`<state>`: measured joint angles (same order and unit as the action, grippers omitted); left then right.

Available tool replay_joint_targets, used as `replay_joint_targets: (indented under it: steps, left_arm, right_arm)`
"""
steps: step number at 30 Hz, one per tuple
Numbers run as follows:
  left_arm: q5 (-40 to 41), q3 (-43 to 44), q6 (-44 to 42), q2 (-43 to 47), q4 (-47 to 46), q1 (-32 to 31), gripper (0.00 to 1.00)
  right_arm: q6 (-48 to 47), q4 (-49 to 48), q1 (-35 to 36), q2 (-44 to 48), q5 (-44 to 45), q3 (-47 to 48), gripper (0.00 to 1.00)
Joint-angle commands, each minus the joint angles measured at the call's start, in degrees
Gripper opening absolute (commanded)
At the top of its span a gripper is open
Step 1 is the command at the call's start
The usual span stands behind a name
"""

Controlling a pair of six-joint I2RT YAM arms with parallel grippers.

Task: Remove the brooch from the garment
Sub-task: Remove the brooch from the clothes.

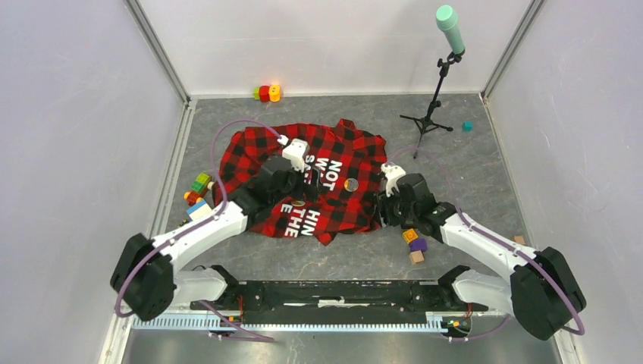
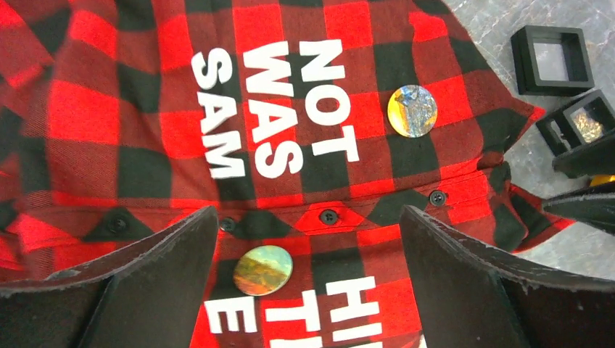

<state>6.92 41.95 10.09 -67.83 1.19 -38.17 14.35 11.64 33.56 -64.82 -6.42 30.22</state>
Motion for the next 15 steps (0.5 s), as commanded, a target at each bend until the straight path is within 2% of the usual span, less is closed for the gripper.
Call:
replay_joint_targets:
  steps: [1, 5, 9, 15]
  left_arm:
    - [-1.61, 8.48, 12.13, -6.25, 1.74, 0.64, 1.0]
    - [-8.63, 7.31, 14.69, -10.55, -5.01, 0.13, 1.0]
    - [-3.75, 12.99, 13.5, -16.84, 1.27, -3.49, 1.0]
    - [-1.75, 16.89, 12.06, -21.5, 2.7, -7.53, 0.94]
  right_arm:
    - [-1.73, -4.56, -5.31, 0.21, -1.11, 3.67, 0.55]
    - [1.64, -10.9, -8.47, -1.46, -1.97, 4.22, 0.65]
    - [6.76, -19.24, -9.52, -4.35, -2.66, 3.19, 0.63]
    - [13.01, -29.63, -10.51, -10.38, -3.75, -0.01, 0.57]
